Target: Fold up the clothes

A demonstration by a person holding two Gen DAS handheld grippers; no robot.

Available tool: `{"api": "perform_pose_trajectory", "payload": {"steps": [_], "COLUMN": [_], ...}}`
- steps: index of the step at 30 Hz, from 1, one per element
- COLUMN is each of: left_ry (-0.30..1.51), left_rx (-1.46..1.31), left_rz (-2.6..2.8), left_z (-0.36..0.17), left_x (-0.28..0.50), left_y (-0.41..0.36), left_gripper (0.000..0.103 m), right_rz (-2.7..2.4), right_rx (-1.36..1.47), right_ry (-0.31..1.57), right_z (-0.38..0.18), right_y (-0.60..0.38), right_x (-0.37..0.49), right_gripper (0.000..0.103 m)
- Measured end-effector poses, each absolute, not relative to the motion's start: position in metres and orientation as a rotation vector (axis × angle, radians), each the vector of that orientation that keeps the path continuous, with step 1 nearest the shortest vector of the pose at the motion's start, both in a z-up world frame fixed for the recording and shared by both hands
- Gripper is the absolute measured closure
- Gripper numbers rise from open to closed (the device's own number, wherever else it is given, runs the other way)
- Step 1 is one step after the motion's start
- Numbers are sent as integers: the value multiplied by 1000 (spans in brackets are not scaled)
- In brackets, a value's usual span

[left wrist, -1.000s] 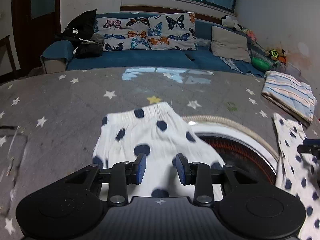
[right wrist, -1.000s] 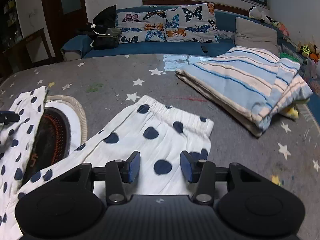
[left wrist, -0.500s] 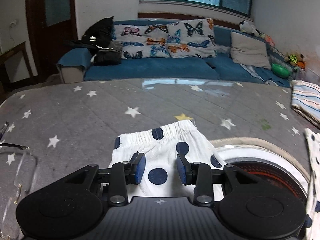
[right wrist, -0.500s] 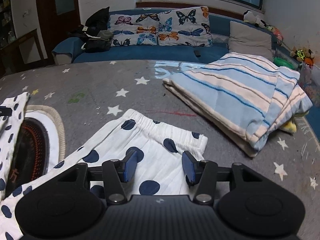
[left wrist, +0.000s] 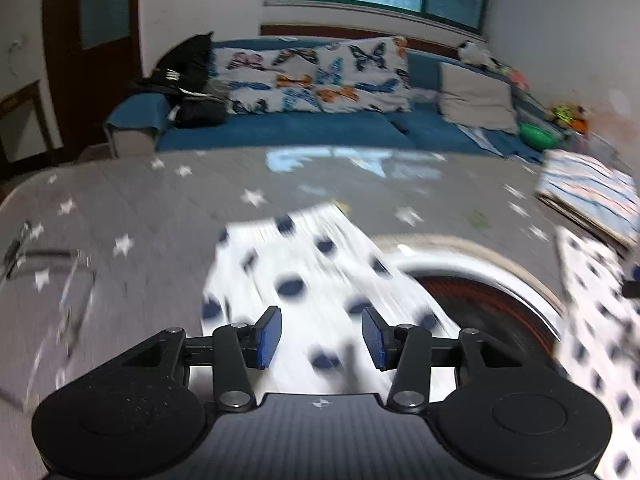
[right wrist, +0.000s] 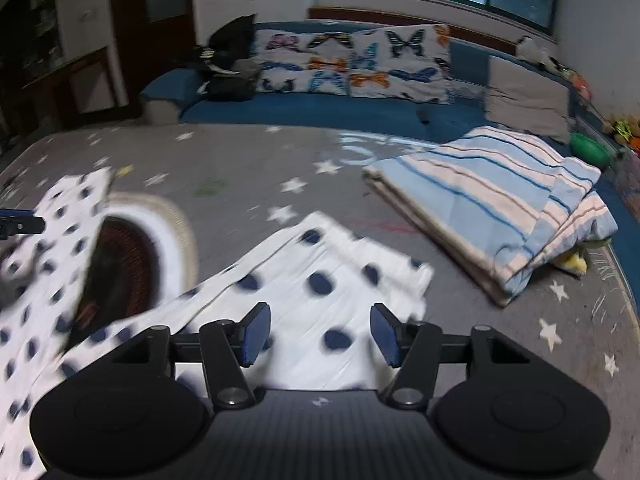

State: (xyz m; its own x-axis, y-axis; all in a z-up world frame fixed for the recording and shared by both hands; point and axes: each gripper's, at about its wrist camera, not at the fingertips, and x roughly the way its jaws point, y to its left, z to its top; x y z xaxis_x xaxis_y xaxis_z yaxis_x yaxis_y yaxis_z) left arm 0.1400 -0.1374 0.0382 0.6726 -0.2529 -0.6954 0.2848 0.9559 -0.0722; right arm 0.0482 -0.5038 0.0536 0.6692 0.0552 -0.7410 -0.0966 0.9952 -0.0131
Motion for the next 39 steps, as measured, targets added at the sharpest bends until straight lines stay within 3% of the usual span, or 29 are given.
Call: {"api": "perform_pose_trajectory", "payload": {"steps": [6,18,25,27,39], "left_ry": [788,741,714,692,663], "left_rx": [79,129,208,228,265], "left_rz": [-396,-505,-457,-442,-400], "left_z": [41,31,15,12,11], "left_x": [71,-46,-70,-75,-81], "left_y": [-136,-135,-132,-130,-125], "left_gripper": [50,50,51,50,49], "right_rz": [179,378,387,376,351], "right_rx": [-96,-165,-232,-243,-272], "right_ry": [841,839,865,870,822], "right_z": [59,54,38,35,50], "right_y": [-472,-409,-401,-408,-413], "right_x": [-5,-102,-133,-143,-157], "right_gripper": [45,45,45,41,38]}}
